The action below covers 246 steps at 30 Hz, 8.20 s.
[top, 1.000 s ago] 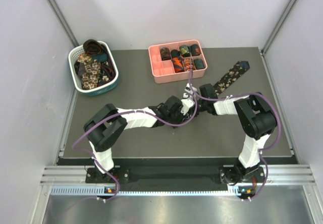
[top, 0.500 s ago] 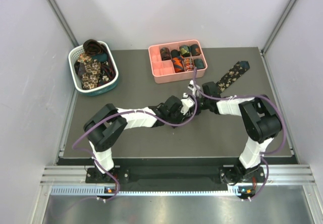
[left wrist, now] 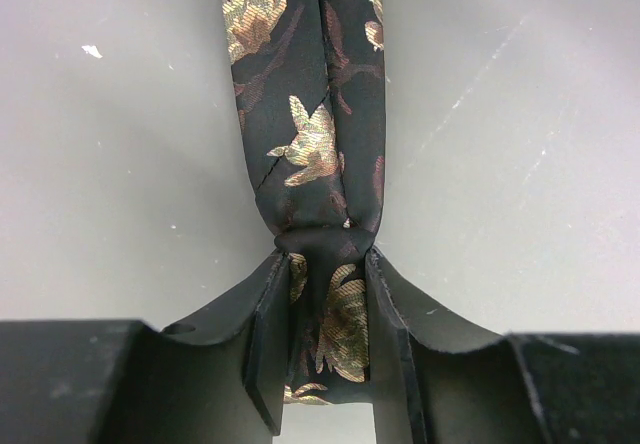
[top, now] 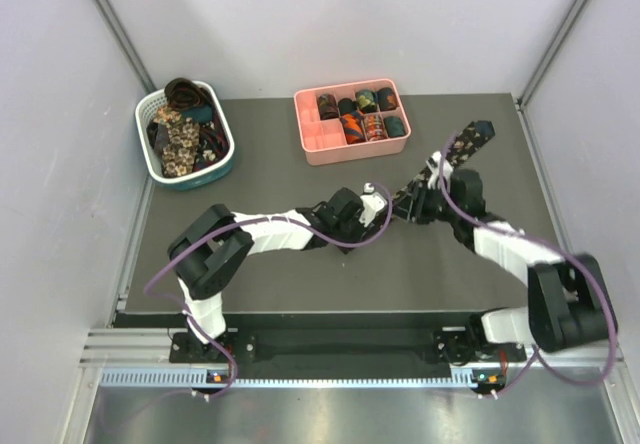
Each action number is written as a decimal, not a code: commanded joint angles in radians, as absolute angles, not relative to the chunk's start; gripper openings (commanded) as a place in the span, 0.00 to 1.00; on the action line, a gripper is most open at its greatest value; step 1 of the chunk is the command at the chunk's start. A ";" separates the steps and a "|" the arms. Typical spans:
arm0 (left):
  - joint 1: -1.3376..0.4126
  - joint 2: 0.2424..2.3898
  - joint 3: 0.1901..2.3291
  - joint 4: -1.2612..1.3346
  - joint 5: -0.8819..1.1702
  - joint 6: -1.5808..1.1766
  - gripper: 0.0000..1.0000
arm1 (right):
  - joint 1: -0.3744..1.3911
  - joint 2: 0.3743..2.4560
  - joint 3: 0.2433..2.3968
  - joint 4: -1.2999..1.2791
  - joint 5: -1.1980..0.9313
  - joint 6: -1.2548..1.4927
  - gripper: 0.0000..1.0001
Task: Roll the ties
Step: Roll the tie
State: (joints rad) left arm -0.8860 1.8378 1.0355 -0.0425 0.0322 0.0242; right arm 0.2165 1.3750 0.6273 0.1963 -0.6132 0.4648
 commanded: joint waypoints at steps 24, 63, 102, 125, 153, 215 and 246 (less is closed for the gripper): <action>-0.893 1.999 1.167 -0.456 0.121 0.002 0.29 | 1.370 1.116 0.446 0.140 0.682 0.351 0.37; -0.893 2.123 1.362 -0.729 0.115 -0.064 0.31 | 1.290 2.189 1.509 -0.801 1.022 0.083 0.51; -0.881 2.114 1.569 -0.793 0.123 -0.009 0.55 | 1.212 2.207 1.477 -0.792 0.877 0.130 0.00; -0.569 1.398 1.039 -0.078 -0.073 -0.356 0.99 | 1.138 1.888 1.247 -0.451 0.606 0.045 0.00; -0.460 1.230 0.644 0.129 0.064 -0.433 0.99 | 0.839 1.651 1.048 -0.270 -0.202 0.089 0.00; -0.825 1.741 0.834 0.166 0.183 0.176 0.61 | 0.430 1.988 1.095 -0.170 -0.937 0.126 0.02; -0.874 1.835 0.897 -0.058 0.187 0.094 0.37 | 0.416 1.983 1.052 -0.130 -0.923 0.130 0.26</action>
State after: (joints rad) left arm -0.8551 1.7729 0.9291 0.0399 0.1150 0.1238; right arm 0.4282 1.9732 1.0603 -0.1631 -0.9546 0.1673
